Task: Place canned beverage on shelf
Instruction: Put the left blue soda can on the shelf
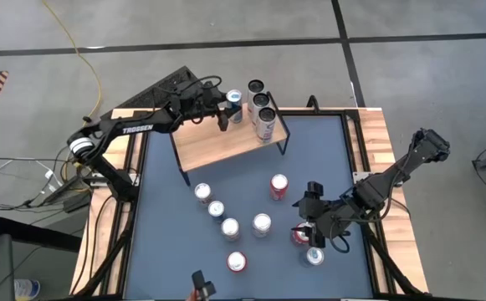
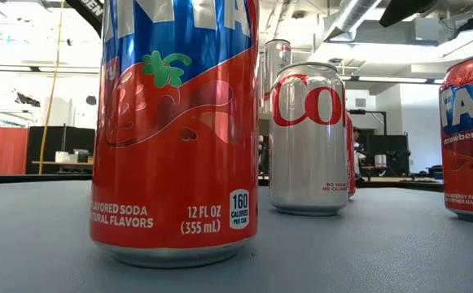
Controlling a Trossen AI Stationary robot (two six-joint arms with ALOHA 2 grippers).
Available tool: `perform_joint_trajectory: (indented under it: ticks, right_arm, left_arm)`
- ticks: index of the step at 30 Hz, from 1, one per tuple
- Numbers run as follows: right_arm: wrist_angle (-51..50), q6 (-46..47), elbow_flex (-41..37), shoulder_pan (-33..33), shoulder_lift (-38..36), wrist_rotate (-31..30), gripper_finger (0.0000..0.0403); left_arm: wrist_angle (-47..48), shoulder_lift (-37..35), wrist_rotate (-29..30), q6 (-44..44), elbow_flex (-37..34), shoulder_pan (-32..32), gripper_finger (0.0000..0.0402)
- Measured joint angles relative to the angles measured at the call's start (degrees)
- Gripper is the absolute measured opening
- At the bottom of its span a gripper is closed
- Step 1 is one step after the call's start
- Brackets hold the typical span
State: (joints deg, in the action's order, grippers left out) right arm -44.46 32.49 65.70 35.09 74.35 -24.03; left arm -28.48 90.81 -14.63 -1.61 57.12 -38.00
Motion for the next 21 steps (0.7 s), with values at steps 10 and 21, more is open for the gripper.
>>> perform_joint_trajectory:
  ticks: [10,21]
  right_arm:
    - [-0.1,0.0,0.0,0.0,0.0,0.0,0.0322]
    - [-0.1,0.0,0.0,0.0,0.0,0.1,0.0322]
  left_arm:
    - [1.0,-0.6,-1.6,0.8,0.0,0.0,0.0235]
    - [3.0,-0.6,0.7,0.6,0.0,0.1,0.0266]
